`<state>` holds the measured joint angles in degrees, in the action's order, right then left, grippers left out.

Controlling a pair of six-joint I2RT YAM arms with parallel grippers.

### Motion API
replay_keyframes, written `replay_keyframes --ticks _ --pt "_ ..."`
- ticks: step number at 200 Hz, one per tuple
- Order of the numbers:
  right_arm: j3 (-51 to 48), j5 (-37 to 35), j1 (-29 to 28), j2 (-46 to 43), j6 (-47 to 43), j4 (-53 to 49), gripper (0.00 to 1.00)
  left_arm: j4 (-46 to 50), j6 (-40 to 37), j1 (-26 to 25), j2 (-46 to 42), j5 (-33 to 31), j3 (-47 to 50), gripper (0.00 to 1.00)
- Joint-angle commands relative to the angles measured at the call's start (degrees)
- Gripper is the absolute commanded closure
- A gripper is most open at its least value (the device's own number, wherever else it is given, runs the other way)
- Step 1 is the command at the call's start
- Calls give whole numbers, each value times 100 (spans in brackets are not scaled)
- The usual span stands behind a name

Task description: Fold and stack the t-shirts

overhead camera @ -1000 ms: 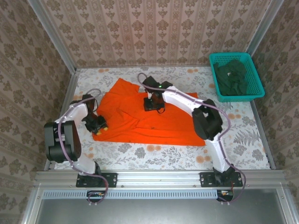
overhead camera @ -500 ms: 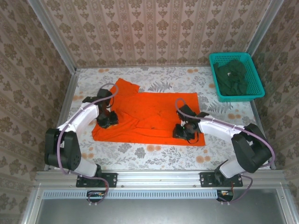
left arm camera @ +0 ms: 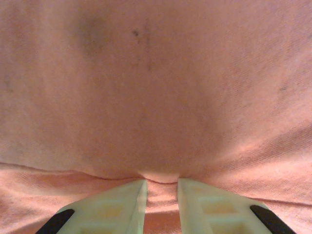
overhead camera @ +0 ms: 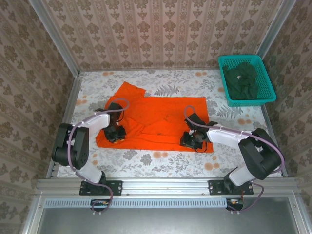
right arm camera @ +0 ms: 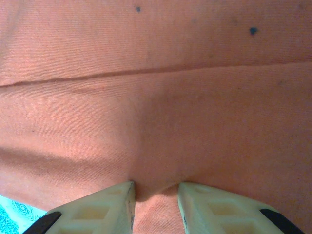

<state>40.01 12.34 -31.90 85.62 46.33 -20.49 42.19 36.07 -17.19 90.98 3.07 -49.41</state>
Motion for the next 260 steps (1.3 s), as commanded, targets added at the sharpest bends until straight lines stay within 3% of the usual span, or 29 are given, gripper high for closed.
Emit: replay_keyframes --ticks 1,59,116,157,199,260 --pt "-562 11 -157 -44 309 -151 66 443 412 -29 -249 -88 609 75" --pt "-1421 132 -491 -1159 795 -434 65 575 931 -65 -1534 215 1339 72" --pt "-1455 189 -683 -1820 1023 -869 62 748 747 11 -1346 178 937 70" --pt "-701 -217 -685 -2566 447 -1641 47 1205 455 172 -1085 56 -755 59" --pt "-7 -1112 -429 -3183 -98 -1315 36 1142 122 235 4 -42 -2940 46" --pt "1472 -1407 1144 -1693 -1013 -1114 31 1201 -652 516 2477 -533 -5955 45"
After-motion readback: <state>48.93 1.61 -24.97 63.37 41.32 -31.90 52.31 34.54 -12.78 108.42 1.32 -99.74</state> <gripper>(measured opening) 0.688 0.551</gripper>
